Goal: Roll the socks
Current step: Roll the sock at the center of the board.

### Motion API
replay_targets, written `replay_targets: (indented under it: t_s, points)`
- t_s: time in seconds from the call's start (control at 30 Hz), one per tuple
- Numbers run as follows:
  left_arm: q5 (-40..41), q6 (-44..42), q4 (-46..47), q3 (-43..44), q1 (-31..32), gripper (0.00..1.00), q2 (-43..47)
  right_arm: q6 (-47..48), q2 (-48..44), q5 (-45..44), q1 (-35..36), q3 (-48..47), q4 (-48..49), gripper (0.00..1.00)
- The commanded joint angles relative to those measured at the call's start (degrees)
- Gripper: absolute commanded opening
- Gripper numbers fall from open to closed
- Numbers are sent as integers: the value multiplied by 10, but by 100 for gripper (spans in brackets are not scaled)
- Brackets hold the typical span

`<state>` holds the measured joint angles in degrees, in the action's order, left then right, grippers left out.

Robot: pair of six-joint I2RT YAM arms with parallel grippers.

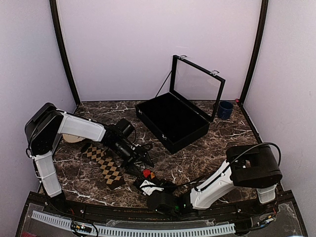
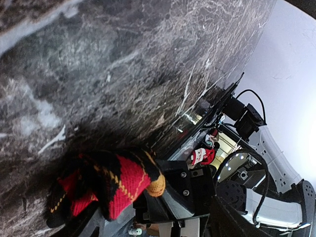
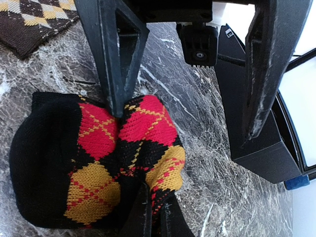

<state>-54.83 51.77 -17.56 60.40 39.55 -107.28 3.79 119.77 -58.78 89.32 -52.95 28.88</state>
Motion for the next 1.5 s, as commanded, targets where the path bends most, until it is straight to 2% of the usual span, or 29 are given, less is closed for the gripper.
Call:
replay_targets:
  t_s: [0.0, 0.27, 0.73, 1.03, 1.23, 1.47]
  points:
    - [-17, -30, -61, 13, 2, 76, 43, -7, -13, 7, 5, 11, 8, 0]
    - [-21, -25, -56, 0, 2, 77, 54, -15, -12, 6, 4, 9, 1, 0]
    - [-16, -20, -45, 37, 3, 77, -14, 6, -12, 7, 4, 4, 21, 0]
    - [-11, -25, -58, 65, 3, 66, -47, 17, -11, 8, 4, 4, 30, 0]
    - [-11, -36, -63, 45, 3, 63, -49, 18, -15, 8, 3, 8, 33, 0]
    - [-9, -48, -64, 19, 3, 54, -48, 22, -16, 6, 3, 12, 44, 0]
